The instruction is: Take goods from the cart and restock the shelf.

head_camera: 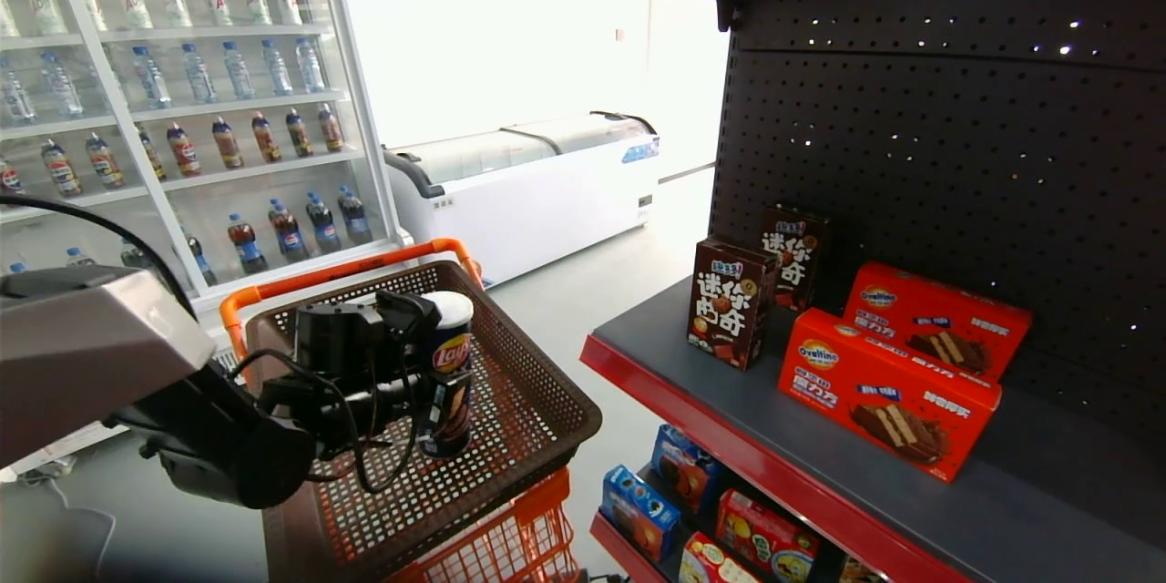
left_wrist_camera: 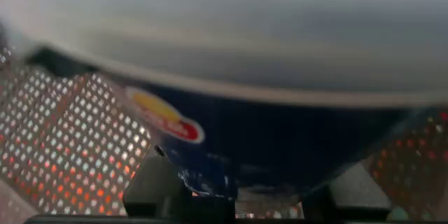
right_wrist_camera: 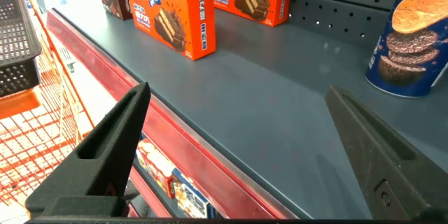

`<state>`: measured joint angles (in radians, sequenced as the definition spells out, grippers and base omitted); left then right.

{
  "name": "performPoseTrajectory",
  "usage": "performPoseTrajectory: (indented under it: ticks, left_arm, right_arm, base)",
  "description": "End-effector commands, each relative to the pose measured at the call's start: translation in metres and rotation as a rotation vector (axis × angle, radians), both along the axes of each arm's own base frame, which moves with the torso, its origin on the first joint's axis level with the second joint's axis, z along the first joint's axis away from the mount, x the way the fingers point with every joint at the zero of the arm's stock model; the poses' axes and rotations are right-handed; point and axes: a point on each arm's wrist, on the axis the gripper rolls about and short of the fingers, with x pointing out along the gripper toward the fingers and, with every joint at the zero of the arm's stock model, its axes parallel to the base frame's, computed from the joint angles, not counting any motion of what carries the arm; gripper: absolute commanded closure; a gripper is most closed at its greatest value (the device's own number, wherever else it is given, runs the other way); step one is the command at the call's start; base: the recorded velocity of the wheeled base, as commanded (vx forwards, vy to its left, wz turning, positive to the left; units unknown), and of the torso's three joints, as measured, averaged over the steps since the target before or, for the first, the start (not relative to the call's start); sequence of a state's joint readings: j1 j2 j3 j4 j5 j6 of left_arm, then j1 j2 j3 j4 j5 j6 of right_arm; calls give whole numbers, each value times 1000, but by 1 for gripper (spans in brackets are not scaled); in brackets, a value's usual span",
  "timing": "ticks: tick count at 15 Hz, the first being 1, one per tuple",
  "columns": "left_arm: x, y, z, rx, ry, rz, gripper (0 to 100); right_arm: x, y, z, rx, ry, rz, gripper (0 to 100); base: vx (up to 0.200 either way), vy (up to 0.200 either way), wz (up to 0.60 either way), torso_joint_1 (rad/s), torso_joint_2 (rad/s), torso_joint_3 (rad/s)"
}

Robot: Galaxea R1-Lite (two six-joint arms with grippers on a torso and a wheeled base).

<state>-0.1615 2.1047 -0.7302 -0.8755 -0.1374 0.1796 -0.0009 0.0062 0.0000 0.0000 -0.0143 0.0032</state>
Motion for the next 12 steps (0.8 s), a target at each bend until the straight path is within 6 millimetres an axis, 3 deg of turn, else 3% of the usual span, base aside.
performPoseTrajectory:
  ticks: [1, 2, 6, 9, 12]
  left_arm:
    - [-10, 1, 76, -23, -86, -4, 100]
    - [-19, 1, 97, -43, -57, 2, 100]
    - [-48, 6, 144, -71, -64, 13, 100]
    - [-48, 4, 160, -133, -175, -75, 100]
    - [-51, 3, 164, -146, -204, -106, 100]
  right_arm:
    - [0, 0, 0, 0, 2, 0, 0]
    - [0, 0, 0, 0, 2, 0, 0]
    - [0, 0, 0, 0, 2, 1, 0]
    - [0, 0, 0, 0, 2, 0, 0]
    - [0, 0, 0, 0, 2, 0, 0]
  base:
    - [0, 0, 0, 0, 0, 0]
    - [0, 0, 0, 0, 0, 0]
    - [0, 0, 0, 0, 0, 0]
    - [0, 0, 0, 0, 0, 0]
    - [0, 0, 0, 0, 0, 0]
